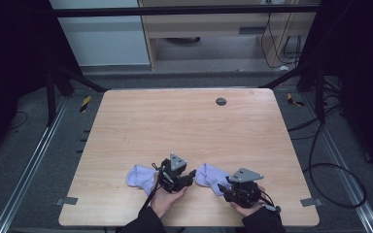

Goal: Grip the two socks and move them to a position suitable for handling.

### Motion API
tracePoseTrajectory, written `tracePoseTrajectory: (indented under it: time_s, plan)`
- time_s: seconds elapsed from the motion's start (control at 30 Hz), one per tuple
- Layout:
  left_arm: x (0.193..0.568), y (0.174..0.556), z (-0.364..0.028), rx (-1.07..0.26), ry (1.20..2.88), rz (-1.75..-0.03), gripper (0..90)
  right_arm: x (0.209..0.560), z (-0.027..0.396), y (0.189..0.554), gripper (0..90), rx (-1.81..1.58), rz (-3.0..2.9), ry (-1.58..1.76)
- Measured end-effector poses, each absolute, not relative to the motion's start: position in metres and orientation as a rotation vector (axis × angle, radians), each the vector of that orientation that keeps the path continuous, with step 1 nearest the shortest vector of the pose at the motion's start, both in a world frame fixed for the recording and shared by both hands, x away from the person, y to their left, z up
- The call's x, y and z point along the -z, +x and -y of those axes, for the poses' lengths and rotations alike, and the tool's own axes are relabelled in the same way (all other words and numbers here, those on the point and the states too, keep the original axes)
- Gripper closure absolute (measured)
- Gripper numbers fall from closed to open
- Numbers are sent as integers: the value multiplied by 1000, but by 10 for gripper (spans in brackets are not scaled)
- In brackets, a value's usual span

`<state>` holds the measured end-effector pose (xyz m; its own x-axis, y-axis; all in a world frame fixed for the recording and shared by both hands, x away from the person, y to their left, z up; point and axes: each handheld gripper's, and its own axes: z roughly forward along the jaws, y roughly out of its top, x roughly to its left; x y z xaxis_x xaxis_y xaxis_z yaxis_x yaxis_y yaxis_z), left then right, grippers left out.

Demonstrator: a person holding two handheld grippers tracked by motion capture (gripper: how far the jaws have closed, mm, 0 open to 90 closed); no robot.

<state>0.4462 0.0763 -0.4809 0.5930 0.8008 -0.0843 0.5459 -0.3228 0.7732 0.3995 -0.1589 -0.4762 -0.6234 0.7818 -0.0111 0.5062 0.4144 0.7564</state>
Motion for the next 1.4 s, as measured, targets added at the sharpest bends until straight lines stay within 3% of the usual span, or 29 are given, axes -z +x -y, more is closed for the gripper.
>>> tracePoseTrajectory:
  time_s: [0.47, 1.23, 1.4]
  plan:
    - [495, 449, -62, -373, 2056, -1070, 575, 485, 150, 399, 603, -1027, -2399, 1077]
    - [501, 447, -53, -374, 2090, -1066, 793, 494, 146, 403, 744, -1015, -2477, 1107]
    - [501, 448, -54, -360, 2086, -1072, 842, 494, 145, 404, 828, -1023, -2490, 1116]
